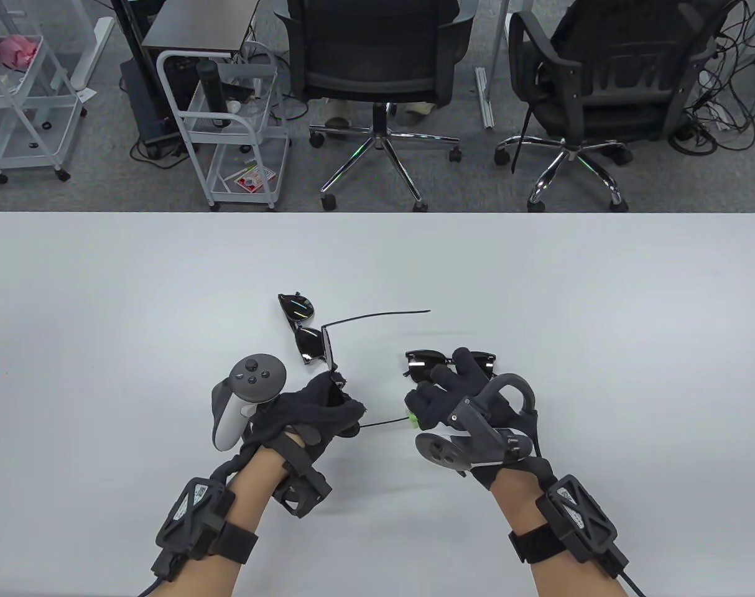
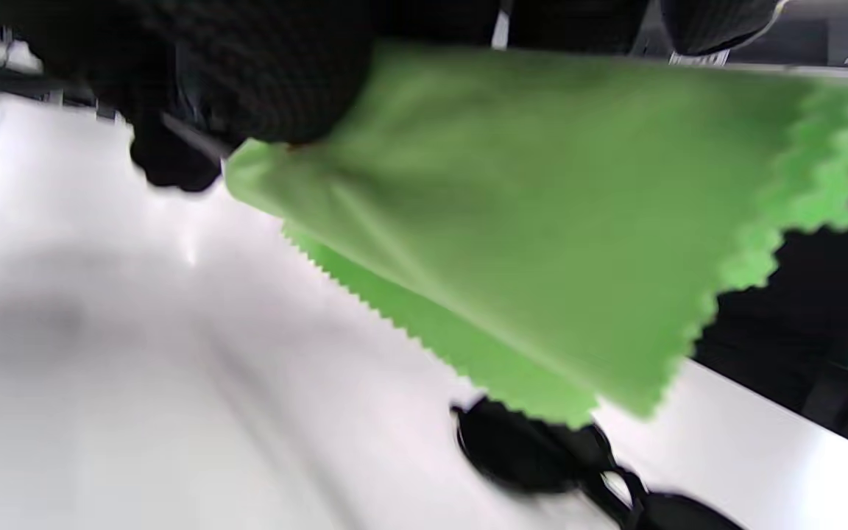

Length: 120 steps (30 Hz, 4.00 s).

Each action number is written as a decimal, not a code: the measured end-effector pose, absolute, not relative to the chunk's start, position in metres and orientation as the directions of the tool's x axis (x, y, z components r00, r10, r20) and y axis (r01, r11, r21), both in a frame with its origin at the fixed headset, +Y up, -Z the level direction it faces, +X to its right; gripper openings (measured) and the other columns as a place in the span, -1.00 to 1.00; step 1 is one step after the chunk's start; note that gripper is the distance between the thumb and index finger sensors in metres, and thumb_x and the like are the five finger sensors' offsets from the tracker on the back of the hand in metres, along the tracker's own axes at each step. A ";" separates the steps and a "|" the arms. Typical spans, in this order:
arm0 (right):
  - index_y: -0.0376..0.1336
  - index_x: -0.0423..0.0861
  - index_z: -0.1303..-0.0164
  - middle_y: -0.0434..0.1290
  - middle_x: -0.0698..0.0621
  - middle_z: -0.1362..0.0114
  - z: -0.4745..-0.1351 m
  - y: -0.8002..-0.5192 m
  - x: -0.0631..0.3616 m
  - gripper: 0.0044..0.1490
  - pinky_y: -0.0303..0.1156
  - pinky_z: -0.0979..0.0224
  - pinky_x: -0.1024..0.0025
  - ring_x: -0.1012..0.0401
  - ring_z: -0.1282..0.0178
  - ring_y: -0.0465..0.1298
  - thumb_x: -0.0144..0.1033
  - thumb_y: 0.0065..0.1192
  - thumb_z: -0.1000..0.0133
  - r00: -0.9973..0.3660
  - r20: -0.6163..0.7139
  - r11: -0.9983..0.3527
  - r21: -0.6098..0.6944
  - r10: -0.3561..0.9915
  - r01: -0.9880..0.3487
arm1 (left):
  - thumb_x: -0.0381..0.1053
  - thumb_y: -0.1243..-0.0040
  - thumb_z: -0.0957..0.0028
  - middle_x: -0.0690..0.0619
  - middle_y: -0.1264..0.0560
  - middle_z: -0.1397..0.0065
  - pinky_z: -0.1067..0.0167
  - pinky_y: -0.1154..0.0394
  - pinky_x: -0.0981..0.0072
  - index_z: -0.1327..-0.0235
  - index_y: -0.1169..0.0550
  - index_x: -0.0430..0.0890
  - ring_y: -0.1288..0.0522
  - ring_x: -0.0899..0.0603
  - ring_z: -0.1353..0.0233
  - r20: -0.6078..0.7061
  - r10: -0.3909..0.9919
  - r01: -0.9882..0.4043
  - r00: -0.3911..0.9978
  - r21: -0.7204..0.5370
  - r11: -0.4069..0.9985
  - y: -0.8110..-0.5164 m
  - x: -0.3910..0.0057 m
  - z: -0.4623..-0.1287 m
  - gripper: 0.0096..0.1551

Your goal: Dust sunglasses

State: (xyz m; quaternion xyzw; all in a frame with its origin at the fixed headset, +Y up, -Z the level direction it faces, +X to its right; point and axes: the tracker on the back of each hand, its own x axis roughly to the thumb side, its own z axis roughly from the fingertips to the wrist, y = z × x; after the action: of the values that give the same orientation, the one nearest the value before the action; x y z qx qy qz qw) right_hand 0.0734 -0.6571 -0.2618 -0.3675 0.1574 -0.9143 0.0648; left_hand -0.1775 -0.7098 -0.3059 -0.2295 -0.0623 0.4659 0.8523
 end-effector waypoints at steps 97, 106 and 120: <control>0.57 -0.13 0.01 0.58 -0.15 -0.35 -0.275 -0.659 0.090 -0.49 0.23 -0.37 -0.37 -0.15 -0.30 0.60 -0.22 0.62 0.12 -0.845 0.506 -0.891 -0.286 0.171 -0.352 | 0.47 -0.37 0.38 0.22 -0.33 -0.58 -0.53 -0.15 -0.21 -0.56 -0.07 0.07 -0.46 -0.06 -0.54 0.408 -0.190 0.078 0.893 0.276 0.958 -0.677 -0.098 -0.257 0.28; 0.59 -0.05 0.01 0.58 -0.12 -0.36 -0.329 -0.680 0.197 -0.52 0.19 -0.38 -0.39 -0.16 -0.37 0.55 -0.28 0.63 0.14 -0.981 0.146 -0.943 -0.289 0.129 -0.167 | 0.48 -0.25 0.30 0.15 -0.20 -0.66 -0.52 -0.05 -0.27 -0.57 -0.03 0.08 -0.31 -0.16 -0.65 0.214 -0.151 0.156 0.965 -0.006 0.988 -0.702 -0.158 -0.299 0.22; 0.60 -0.03 0.02 0.59 -0.11 -0.36 -0.373 -0.742 0.252 -0.53 0.15 -0.39 -0.40 -0.16 -0.38 0.53 -0.31 0.62 0.15 -0.996 -0.057 -0.996 -0.059 0.066 -0.063 | 0.48 -0.22 0.28 0.16 -0.16 -0.68 -0.53 -0.05 -0.25 -0.56 -0.02 0.10 -0.25 -0.15 -0.69 0.218 -0.067 0.084 0.974 -0.069 0.994 -0.710 -0.159 -0.306 0.19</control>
State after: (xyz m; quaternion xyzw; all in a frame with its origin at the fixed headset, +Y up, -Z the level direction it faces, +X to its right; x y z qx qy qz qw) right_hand 0.2521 -0.7419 -0.3735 0.0295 0.0288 -0.9986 -0.0322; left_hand -0.1595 -0.7099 -0.3058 -0.0391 -0.1085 -0.0382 0.9926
